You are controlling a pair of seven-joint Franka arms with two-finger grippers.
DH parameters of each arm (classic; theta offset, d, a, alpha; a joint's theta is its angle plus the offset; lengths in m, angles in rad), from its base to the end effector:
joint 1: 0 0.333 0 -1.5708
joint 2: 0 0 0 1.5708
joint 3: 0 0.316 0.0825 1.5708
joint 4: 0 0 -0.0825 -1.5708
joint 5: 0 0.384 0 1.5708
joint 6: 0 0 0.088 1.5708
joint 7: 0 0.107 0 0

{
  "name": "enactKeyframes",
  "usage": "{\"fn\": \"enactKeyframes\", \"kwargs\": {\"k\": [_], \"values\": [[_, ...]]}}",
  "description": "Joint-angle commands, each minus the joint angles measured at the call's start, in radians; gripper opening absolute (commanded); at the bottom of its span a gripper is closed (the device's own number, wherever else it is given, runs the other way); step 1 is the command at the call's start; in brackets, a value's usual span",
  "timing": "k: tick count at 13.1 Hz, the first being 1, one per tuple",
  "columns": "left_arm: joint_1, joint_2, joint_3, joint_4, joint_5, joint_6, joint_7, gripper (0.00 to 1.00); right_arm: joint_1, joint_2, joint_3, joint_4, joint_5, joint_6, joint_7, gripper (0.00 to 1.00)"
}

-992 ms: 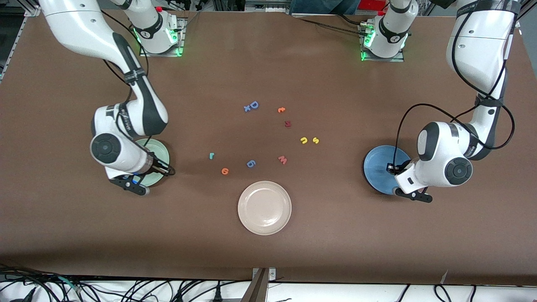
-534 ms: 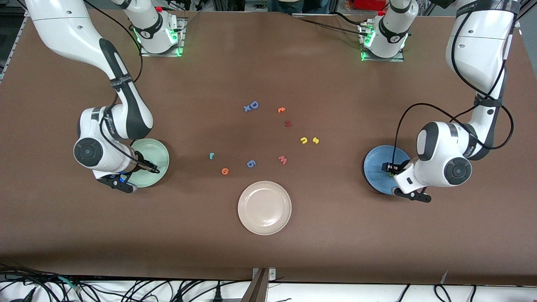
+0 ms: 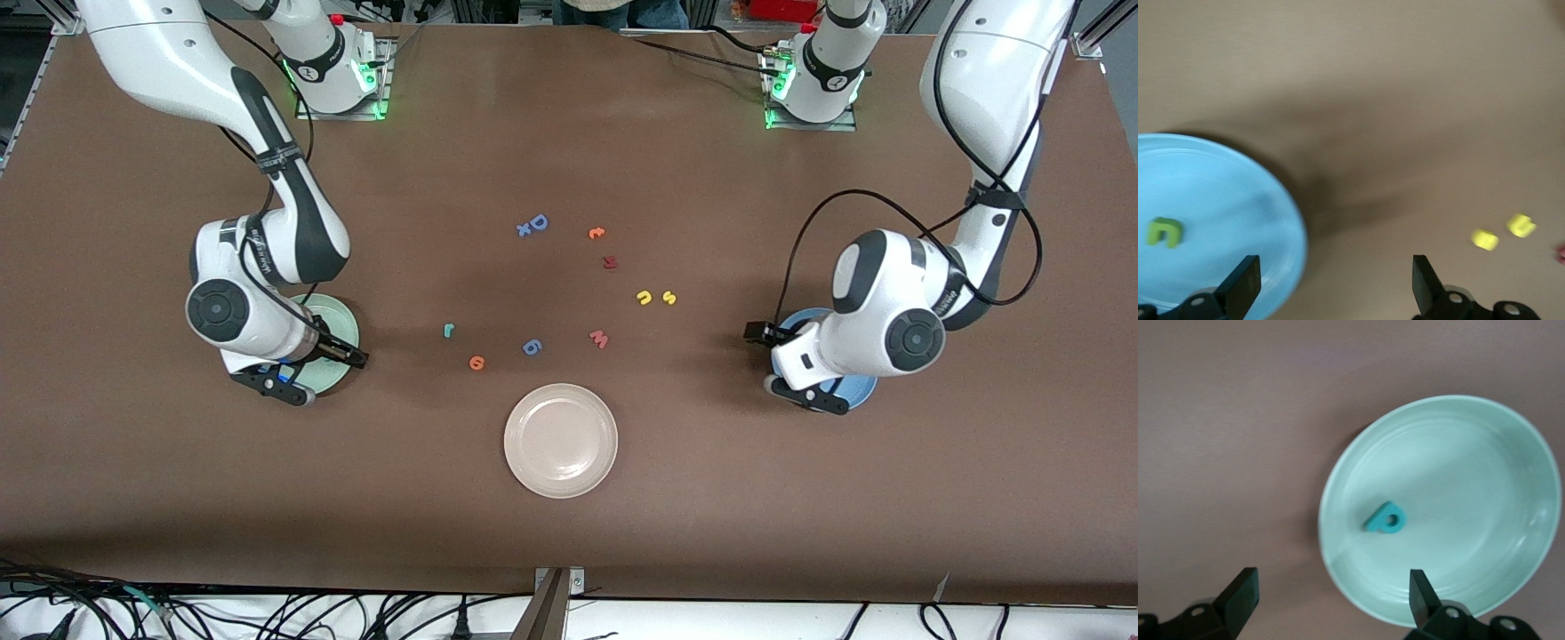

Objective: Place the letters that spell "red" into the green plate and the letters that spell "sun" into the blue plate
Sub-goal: 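Grasp the yellow s and teal j with the left and right grippers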

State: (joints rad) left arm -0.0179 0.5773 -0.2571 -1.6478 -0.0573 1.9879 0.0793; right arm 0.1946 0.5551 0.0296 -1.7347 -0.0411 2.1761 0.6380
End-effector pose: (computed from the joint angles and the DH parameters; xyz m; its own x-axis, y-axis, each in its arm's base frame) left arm 0.6371 -0.1650 0.2710 0.9281 -0.3098 -0.2065 -0.2696 -0.9417 0.2011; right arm 0.6396 0.1426 0.2511 0.9198 -0.3838 -0.0818 -0.3778 -0.9224 0.0798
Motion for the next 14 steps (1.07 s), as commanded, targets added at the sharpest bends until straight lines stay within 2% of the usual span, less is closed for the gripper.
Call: {"fn": "enactKeyframes", "kwargs": {"k": [1, 3, 5, 8, 10, 12, 14], "values": [[0.004, -0.095, -0.06, -0.107, -0.004, -0.004, -0.053, 1.0, 0.041, -0.006, 0.001, -0.022, 0.02, 0.062, 0.086, 1.0], [0.006, -0.111, -0.094, -0.171, -0.006, 0.041, -0.078, 1.0, 0.069, 0.012, 0.018, -0.023, 0.059, 0.112, 0.152, 1.0], [0.006, -0.143, -0.135, -0.295, -0.006, 0.217, -0.102, 1.0, 0.095, 0.032, 0.03, -0.023, 0.063, 0.148, 0.225, 1.0], [0.004, -0.18, -0.198, -0.452, -0.004, 0.389, -0.102, 1.0, 0.132, 0.066, 0.041, -0.026, 0.063, 0.227, 0.285, 1.0], [0.003, -0.182, -0.209, -0.474, 0.004, 0.423, -0.105, 1.0, 0.144, 0.087, 0.056, -0.028, 0.064, 0.283, 0.324, 1.0], [-0.045, -0.177, -0.209, -0.492, 0.065, 0.46, -0.118, 0.98, 0.16, 0.091, 0.058, -0.043, 0.064, 0.303, 0.342, 0.99], [-0.056, -0.16, -0.211, -0.495, 0.123, 0.482, -0.209, 0.98, 0.169, 0.086, 0.059, -0.089, 0.063, 0.356, 0.353, 0.99]]}}
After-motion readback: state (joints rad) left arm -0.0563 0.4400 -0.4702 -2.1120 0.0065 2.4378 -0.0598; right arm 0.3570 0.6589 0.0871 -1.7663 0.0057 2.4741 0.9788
